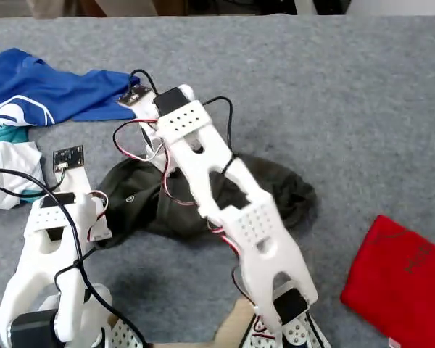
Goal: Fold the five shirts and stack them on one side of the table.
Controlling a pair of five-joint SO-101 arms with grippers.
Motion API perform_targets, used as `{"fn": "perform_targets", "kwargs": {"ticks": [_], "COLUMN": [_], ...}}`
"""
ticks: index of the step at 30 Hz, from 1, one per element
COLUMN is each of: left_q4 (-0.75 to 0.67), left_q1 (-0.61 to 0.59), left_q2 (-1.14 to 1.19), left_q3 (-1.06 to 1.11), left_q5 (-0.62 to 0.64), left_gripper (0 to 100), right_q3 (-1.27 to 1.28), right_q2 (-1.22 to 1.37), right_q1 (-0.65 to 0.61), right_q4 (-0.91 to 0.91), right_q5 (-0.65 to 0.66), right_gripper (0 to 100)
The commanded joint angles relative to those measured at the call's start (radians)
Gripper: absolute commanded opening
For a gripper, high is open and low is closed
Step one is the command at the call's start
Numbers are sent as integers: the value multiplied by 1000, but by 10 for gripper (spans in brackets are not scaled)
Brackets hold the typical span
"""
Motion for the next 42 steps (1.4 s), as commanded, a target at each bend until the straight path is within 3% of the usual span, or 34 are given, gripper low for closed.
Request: {"fn": "perform_targets", "kwargs": {"ticks": [1, 6, 12, 20, 23, 29, 37, 42], "left_q4": [-23, -25, -25, -25, -20, -20, -23, -23], "left_q1": [3, 3, 3, 3, 3, 3, 5, 5], "left_q2": [-19, -19, -19, -19, -19, -19, -19, -19], "left_q3": [3, 3, 3, 5, 6, 8, 5, 5], "left_q5": [9, 9, 9, 9, 9, 9, 3, 3], "left_gripper": [18, 18, 18, 18, 18, 18, 18, 18], "right_q3": [-166, -150, -107, 199, 282, 311, 214, 186], "right_q2": [56, 38, -48, -211, -246, -285, -282, -282], "right_q1": [-24, -48, -18, -35, -38, -39, -56, -45], "right_q4": [25, 26, 26, 26, 25, 21, 23, 23], "right_q5": [-14, -14, 23, 167, 204, 290, 358, 361], "right_gripper": [260, 246, 116, 311, 312, 226, 2, 9]}}
